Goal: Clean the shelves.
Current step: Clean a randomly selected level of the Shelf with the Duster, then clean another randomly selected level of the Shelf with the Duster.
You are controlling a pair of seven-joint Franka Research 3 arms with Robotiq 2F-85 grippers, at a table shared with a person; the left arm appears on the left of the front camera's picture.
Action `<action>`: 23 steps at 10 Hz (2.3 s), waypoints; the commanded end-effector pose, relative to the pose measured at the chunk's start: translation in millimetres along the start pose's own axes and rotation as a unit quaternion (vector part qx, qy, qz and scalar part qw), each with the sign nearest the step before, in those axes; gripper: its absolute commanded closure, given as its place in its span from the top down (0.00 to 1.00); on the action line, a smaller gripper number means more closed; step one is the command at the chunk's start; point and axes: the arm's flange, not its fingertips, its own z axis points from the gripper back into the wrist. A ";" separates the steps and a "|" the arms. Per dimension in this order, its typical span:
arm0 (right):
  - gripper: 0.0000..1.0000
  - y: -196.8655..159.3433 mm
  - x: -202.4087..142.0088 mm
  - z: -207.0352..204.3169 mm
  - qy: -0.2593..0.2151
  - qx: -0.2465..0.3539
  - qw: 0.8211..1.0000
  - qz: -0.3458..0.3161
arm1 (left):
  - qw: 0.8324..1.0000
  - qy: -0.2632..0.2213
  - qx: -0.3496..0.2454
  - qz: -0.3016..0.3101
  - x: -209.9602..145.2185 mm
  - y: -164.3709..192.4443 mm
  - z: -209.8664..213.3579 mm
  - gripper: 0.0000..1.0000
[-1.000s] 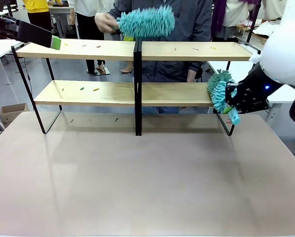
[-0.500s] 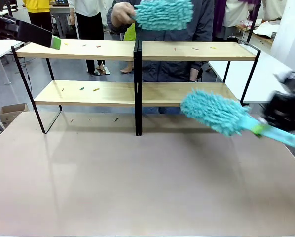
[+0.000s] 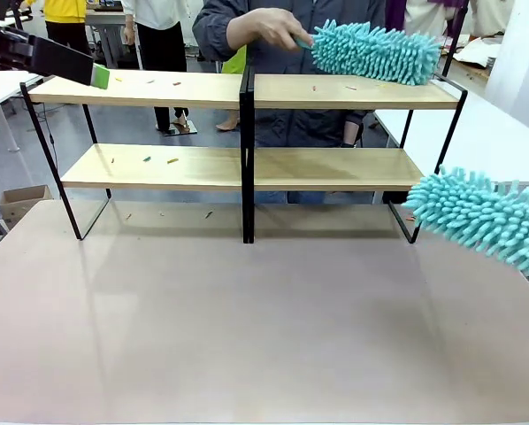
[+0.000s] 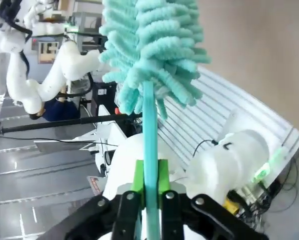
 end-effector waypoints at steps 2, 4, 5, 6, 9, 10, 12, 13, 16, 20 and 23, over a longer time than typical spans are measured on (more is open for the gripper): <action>0.12 0.0 0.0 0.0 0.000 0.000 1.000 0.000 | 1.000 0.000 -0.001 0.000 -2.2 0.7 0.2 1.00; 0.12 2.8 14.6 7.4 0.020 0.042 0.993 0.105 | 1.000 0.000 -0.001 0.000 -2.2 0.7 0.2 1.00; 0.12 1.9 5.1 28.8 -0.004 0.074 0.985 0.157 | 1.000 0.000 -0.001 0.000 -2.2 0.7 0.2 1.00; 0.12 -0.9 -9.0 57.2 -0.106 0.133 0.963 0.209 | 1.000 0.000 -0.001 0.000 -2.2 0.7 0.2 1.00; 0.12 -30.2 -21.3 85.4 -0.384 0.162 0.894 0.166 | 1.000 0.000 -0.001 0.000 -2.2 0.7 0.2 1.00; 0.12 -39.1 -17.5 87.1 -0.439 0.163 0.875 0.125 | 1.000 0.000 -0.001 0.000 -2.2 0.7 0.2 1.00; 0.12 -38.8 -39.1 99.0 -0.357 0.151 0.913 0.124 | 1.000 0.000 -0.001 0.000 -2.2 0.7 0.2 1.00; 0.12 -38.8 -39.1 99.0 -0.357 0.151 0.913 0.124 | 1.000 0.000 -0.001 0.000 -2.2 0.7 0.2 1.00; 0.12 -38.8 -39.1 99.0 -0.357 0.151 0.913 0.124 | 1.000 0.000 -0.001 0.000 -2.2 0.7 0.2 1.00; 0.12 -38.8 -39.1 99.0 -0.357 0.151 0.913 0.124 | 1.000 0.000 -0.001 0.000 -2.2 0.7 0.2 1.00; 0.12 -38.8 -39.1 99.0 -0.357 0.151 0.913 0.124 | 1.000 0.000 -0.001 0.000 -2.2 0.7 0.2 1.00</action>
